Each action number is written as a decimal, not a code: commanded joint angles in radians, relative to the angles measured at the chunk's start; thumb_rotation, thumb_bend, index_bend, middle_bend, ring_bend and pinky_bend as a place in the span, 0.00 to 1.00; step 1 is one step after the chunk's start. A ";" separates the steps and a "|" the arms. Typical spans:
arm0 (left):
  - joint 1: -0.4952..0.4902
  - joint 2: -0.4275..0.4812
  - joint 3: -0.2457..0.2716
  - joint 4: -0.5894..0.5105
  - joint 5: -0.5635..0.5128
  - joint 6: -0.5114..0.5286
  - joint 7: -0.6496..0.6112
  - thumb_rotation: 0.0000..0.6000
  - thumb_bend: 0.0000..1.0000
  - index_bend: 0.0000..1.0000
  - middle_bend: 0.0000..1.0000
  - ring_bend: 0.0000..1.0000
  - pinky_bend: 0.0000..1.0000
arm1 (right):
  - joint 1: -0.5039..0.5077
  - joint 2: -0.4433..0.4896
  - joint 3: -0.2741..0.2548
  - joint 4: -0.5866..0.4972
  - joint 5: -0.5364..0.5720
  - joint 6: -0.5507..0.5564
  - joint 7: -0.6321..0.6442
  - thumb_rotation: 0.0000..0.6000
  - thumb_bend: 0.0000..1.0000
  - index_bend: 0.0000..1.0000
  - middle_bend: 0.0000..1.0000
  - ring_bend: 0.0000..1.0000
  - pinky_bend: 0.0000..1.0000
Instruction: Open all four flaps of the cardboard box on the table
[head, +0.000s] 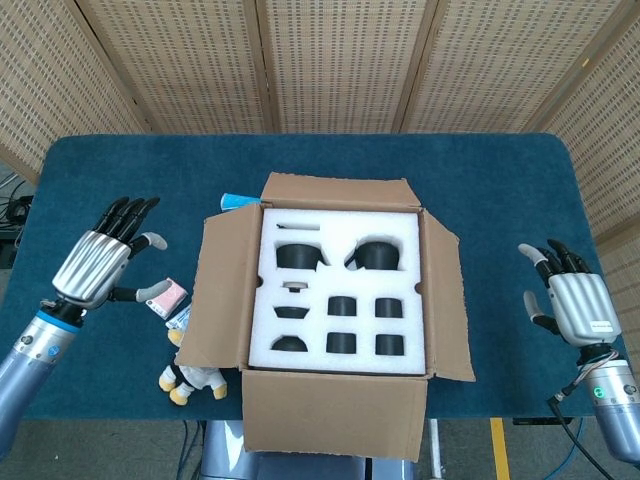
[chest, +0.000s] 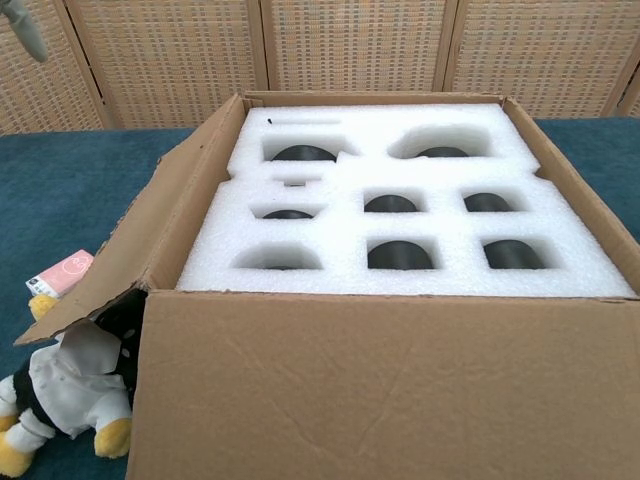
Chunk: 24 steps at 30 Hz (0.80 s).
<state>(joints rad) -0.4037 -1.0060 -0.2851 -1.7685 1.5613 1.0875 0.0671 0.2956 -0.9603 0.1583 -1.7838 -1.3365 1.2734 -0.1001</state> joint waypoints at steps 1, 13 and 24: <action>0.027 0.023 0.031 -0.012 0.016 0.034 0.014 0.00 0.15 0.39 0.00 0.00 0.00 | 0.000 0.000 -0.002 -0.006 0.006 -0.003 -0.011 1.00 0.52 0.12 0.21 0.07 0.17; 0.122 0.078 0.122 -0.059 0.023 0.162 0.020 0.00 0.15 0.39 0.00 0.00 0.00 | -0.013 -0.027 -0.004 -0.025 0.025 0.029 -0.054 1.00 0.52 0.09 0.13 0.02 0.13; 0.188 0.095 0.167 -0.074 0.001 0.252 0.013 0.00 0.15 0.39 0.00 0.00 0.00 | -0.042 -0.045 -0.003 -0.018 0.020 0.093 -0.082 1.00 0.52 0.09 0.12 0.01 0.12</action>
<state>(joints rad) -0.2225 -0.9143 -0.1239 -1.8391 1.5628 1.3322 0.0817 0.2579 -1.0050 0.1548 -1.8012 -1.3185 1.3606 -0.1782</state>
